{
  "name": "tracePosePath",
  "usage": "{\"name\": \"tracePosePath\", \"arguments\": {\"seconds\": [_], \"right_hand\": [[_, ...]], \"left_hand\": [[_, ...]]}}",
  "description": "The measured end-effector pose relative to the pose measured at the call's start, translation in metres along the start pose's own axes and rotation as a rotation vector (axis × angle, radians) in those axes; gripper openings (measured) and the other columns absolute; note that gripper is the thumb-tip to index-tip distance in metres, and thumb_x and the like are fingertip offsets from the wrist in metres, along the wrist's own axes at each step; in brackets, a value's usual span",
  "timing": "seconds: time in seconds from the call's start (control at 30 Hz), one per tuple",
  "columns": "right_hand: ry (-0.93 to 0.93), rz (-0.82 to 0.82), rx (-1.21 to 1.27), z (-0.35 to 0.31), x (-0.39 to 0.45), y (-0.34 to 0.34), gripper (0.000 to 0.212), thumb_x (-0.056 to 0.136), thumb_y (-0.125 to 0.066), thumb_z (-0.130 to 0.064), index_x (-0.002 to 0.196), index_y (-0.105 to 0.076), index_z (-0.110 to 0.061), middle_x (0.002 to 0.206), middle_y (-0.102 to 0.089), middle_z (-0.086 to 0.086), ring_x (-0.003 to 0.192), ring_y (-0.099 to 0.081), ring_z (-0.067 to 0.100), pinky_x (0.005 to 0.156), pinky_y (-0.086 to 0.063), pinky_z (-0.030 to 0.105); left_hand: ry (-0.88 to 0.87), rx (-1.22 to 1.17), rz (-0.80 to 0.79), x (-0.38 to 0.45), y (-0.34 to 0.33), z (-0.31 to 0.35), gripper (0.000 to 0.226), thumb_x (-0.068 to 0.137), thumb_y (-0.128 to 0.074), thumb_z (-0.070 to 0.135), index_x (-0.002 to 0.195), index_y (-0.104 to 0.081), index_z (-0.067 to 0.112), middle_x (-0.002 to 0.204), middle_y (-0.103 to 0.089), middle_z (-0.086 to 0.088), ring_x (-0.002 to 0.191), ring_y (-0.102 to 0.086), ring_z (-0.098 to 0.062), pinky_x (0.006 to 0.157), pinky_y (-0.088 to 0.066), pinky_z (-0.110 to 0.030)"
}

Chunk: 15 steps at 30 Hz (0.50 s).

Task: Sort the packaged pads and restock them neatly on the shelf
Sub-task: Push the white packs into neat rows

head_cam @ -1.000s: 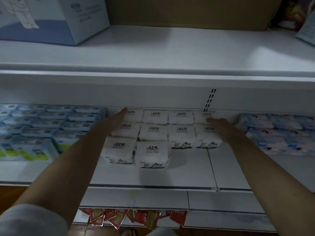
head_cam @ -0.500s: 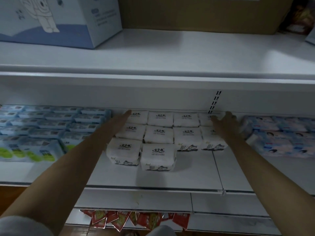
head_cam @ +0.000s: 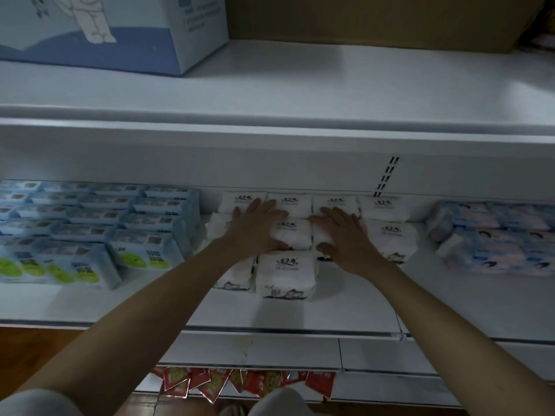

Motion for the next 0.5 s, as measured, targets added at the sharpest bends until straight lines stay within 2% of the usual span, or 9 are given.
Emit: {"name": "tracePosePath", "arguments": {"seconds": [0.07,0.13,0.2,0.27,0.33,0.43,0.5], "right_hand": [[0.020,0.032,0.073,-0.009,-0.007,0.006,0.058,0.099,-0.053,-0.033,0.151,-0.029,-0.033,0.162,-0.015,-0.005,0.150,-0.005,0.018,0.123,-0.001,0.045],[0.068,0.092,0.198,-0.024,-0.020,0.017,0.059,0.097,-0.053,-0.042,0.150,-0.029,-0.033,0.161,-0.018,-0.008,0.149,-0.006,0.013,0.123,-0.007,0.043],[0.121,0.023,0.226,-0.047,-0.034,0.017,0.076,0.089,-0.058,-0.057,0.152,-0.019,-0.039,0.161,-0.009,-0.016,0.149,0.003,0.005,0.123,0.001,0.034],[0.188,-0.081,0.089,-0.072,-0.042,0.001,0.099,0.078,-0.060,-0.071,0.152,0.000,-0.043,0.161,0.008,-0.021,0.146,0.017,0.001,0.119,0.014,0.029],[0.247,-0.106,-0.026,-0.085,-0.040,-0.024,0.112,0.072,-0.063,-0.075,0.151,0.011,-0.043,0.160,0.016,-0.018,0.146,0.023,0.003,0.118,0.019,0.032],[0.250,0.020,-0.031,-0.086,-0.023,-0.046,0.117,0.069,-0.063,-0.075,0.153,0.009,-0.037,0.163,-0.003,-0.006,0.150,0.006,0.015,0.122,0.001,0.049],[0.208,0.066,-0.020,-0.082,-0.011,-0.047,0.115,0.068,-0.057,-0.080,0.154,0.002,-0.032,0.163,-0.012,0.000,0.151,-0.004,0.020,0.122,-0.006,0.049]], "left_hand": [[-0.047,-0.075,0.011,-0.007,0.002,-0.005,0.080,0.083,-0.052,0.071,0.151,-0.022,0.040,0.163,-0.003,0.010,0.150,0.003,-0.017,0.118,-0.002,-0.059],[-0.103,-0.107,0.025,-0.021,0.006,-0.013,0.087,0.075,-0.031,0.087,0.150,-0.018,0.045,0.163,-0.001,0.014,0.150,0.006,-0.011,0.120,0.001,-0.055],[-0.182,0.008,0.029,-0.039,0.007,-0.021,0.097,0.066,-0.019,0.095,0.150,-0.009,0.048,0.162,0.005,0.017,0.148,0.013,-0.007,0.120,0.006,-0.051],[-0.244,0.127,0.004,-0.058,-0.002,-0.028,0.107,0.061,-0.020,0.099,0.151,0.003,0.047,0.157,0.019,0.019,0.145,0.021,-0.006,0.118,0.014,-0.046],[-0.254,0.199,-0.023,-0.069,-0.020,-0.032,0.118,0.057,-0.029,0.099,0.150,0.016,0.041,0.155,0.027,0.016,0.144,0.026,-0.009,0.117,0.017,-0.045],[-0.235,0.224,0.070,-0.061,-0.034,-0.029,0.125,0.061,-0.039,0.095,0.150,0.016,0.028,0.161,0.016,0.004,0.148,0.018,-0.017,0.119,0.006,-0.055],[-0.169,0.195,0.106,-0.052,-0.030,-0.031,0.124,0.063,-0.037,0.092,0.152,0.015,0.023,0.162,0.014,0.002,0.149,0.015,-0.019,0.118,0.004,-0.058]]}}
Point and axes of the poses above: each hand's wrist, its own x-axis towards the middle knuckle, its own y-axis out of the back of the hand, z = x × y, the point moved 7 cm from there along x, towards the middle knuckle
